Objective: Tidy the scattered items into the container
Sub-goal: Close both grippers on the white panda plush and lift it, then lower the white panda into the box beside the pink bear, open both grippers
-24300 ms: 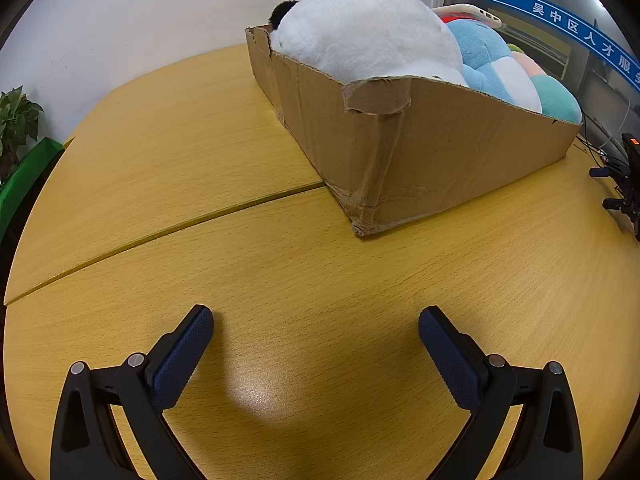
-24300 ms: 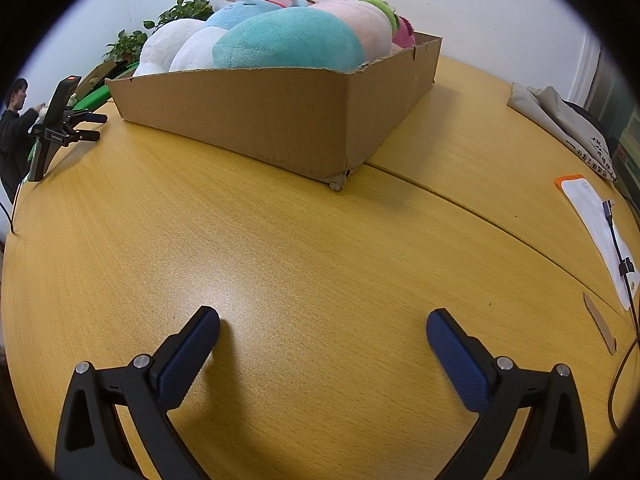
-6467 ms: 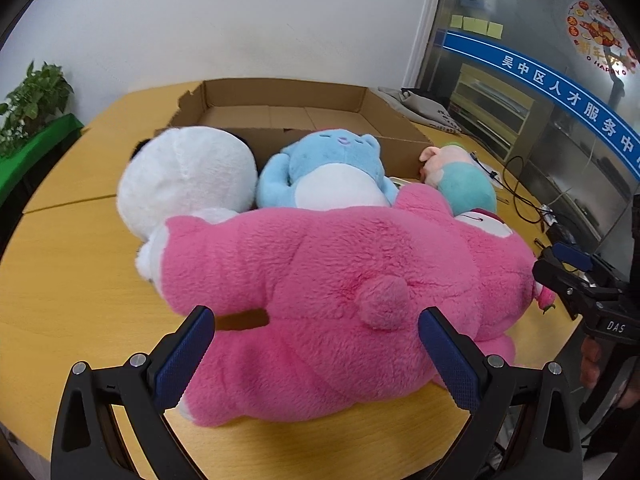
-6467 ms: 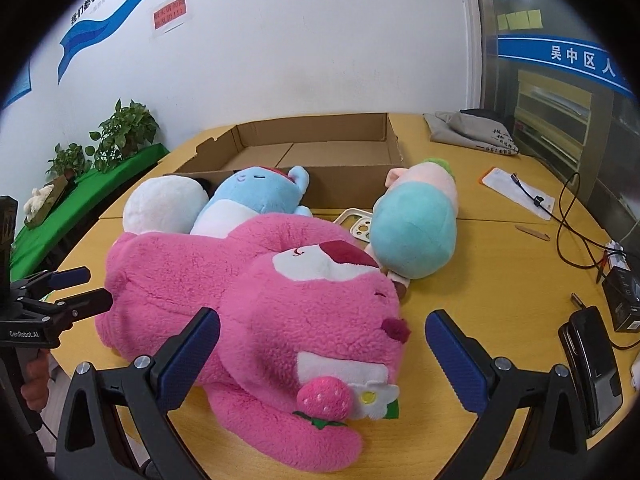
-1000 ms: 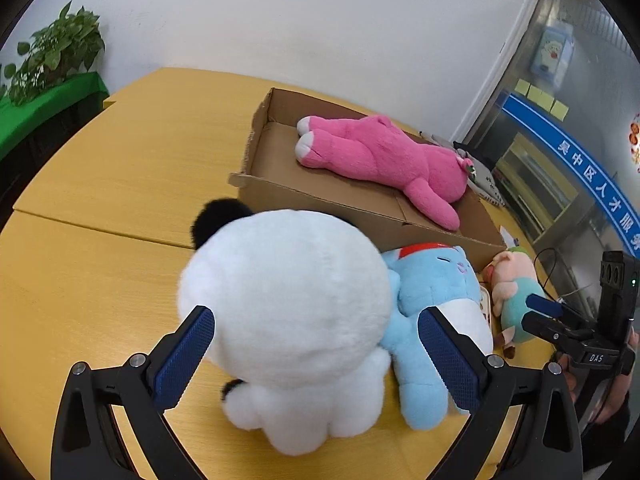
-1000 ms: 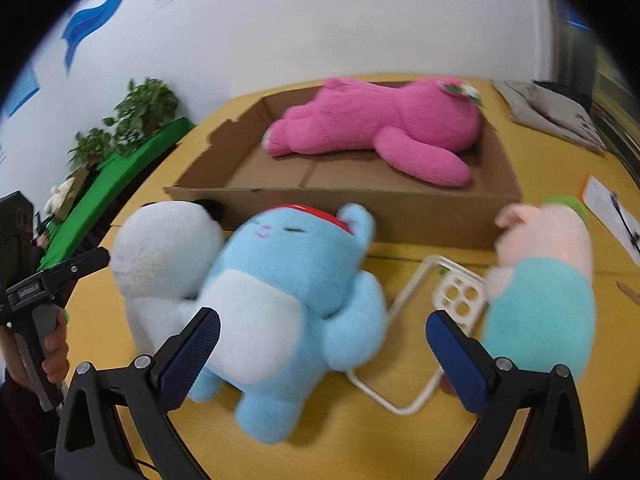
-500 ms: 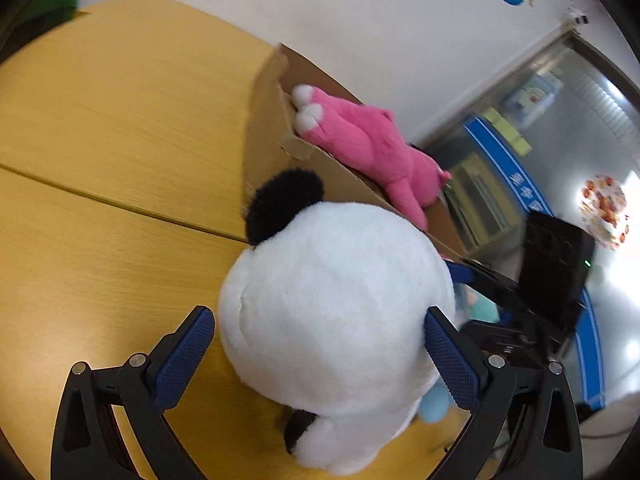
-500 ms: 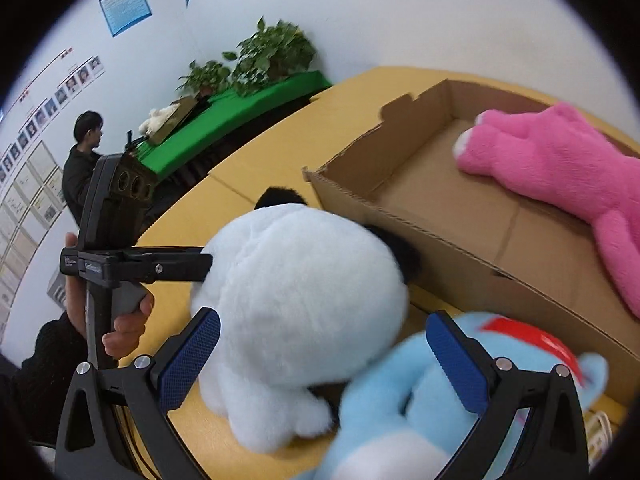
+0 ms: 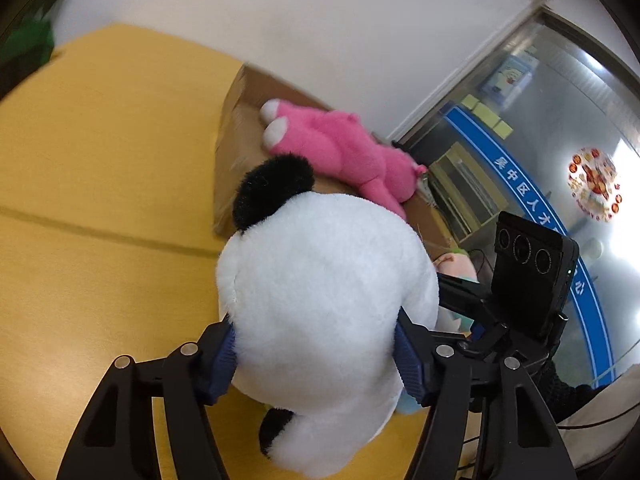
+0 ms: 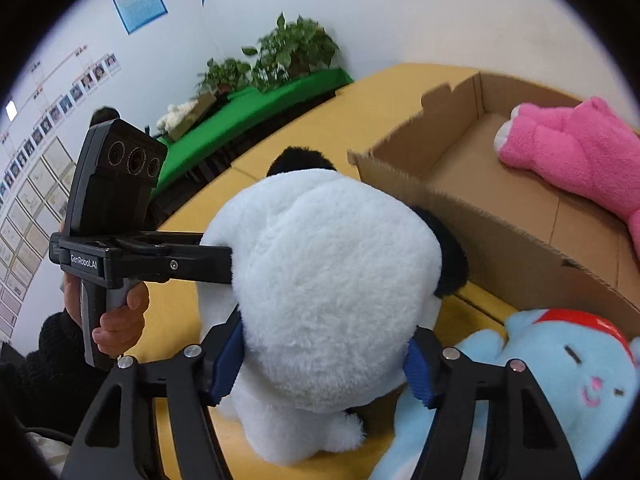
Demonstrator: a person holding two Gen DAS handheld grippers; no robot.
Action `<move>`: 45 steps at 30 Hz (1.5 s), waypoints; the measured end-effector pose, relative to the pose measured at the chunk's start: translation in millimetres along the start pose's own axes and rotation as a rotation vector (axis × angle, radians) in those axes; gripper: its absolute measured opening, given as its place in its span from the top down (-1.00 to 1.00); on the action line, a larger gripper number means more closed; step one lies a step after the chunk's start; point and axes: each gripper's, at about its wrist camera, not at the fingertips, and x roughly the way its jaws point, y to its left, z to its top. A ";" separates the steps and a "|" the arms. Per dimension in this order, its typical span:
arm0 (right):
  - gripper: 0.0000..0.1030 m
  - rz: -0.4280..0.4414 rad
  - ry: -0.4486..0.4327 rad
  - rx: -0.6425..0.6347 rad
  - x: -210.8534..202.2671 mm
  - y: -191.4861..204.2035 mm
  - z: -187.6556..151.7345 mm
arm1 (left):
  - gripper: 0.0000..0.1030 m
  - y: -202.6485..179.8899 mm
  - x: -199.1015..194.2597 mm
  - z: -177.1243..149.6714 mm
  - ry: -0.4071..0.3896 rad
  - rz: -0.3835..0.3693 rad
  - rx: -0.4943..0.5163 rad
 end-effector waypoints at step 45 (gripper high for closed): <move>-0.53 -0.253 0.313 0.148 78.5 -143.7 82.8 | -0.28 20.8 148.2 140.5 0.133 0.374 0.102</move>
